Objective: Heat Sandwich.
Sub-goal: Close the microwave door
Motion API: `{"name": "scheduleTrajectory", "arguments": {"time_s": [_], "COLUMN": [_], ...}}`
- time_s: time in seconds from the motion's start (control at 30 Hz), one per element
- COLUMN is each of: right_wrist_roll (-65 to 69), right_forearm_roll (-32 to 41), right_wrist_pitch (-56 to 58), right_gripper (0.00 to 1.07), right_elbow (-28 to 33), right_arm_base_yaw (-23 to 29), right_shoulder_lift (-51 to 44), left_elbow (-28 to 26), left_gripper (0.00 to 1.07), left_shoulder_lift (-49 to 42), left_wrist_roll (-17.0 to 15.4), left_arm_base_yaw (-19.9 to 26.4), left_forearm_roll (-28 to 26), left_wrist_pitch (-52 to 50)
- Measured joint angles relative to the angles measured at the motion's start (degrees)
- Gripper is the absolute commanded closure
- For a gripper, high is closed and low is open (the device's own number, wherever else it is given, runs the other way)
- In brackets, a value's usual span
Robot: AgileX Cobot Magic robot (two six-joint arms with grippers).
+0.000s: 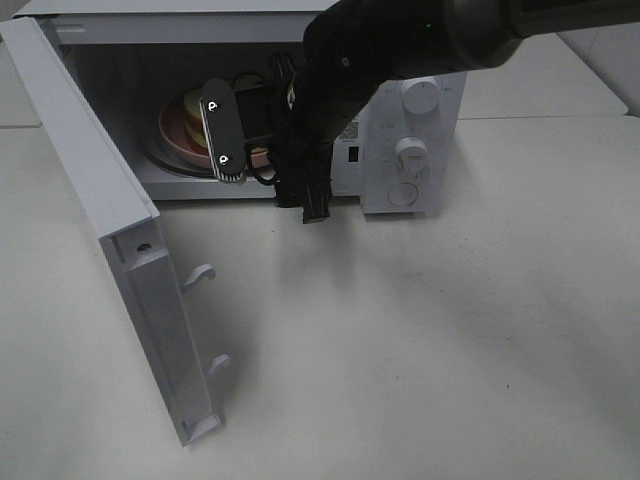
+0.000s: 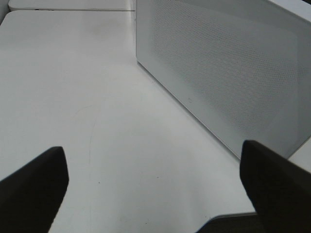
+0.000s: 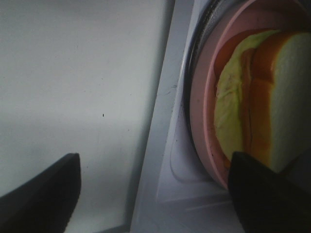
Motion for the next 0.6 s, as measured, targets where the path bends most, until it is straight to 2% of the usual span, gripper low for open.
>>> {"name": "scheduleTrajectory", "arguments": {"time_s": [0.17, 0.27, 0.6], "right_wrist_roll": [0.0, 0.06, 7.79], "right_forearm_roll": [0.0, 0.0, 0.0], "right_wrist_pitch": [-1.6, -1.6, -1.6], "right_gripper": [0.31, 0.31, 0.31], "right_elbow": [6.76, 8.82, 20.45], "right_arm_base_yaw": [0.0, 0.0, 0.0], "right_shoulder_lift": [-5.79, -7.73, -18.11], "left_elbow": [0.0, 0.0, 0.0], "left_gripper": [0.18, 0.18, 0.18], "left_shoulder_lift": [0.0, 0.0, 0.0], "left_wrist_roll": [0.0, 0.0, 0.0], "left_arm_base_yaw": [0.0, 0.0, 0.0], "left_forearm_roll": [0.0, 0.0, 0.0], "left_wrist_pitch": [0.0, 0.0, 0.0]}}
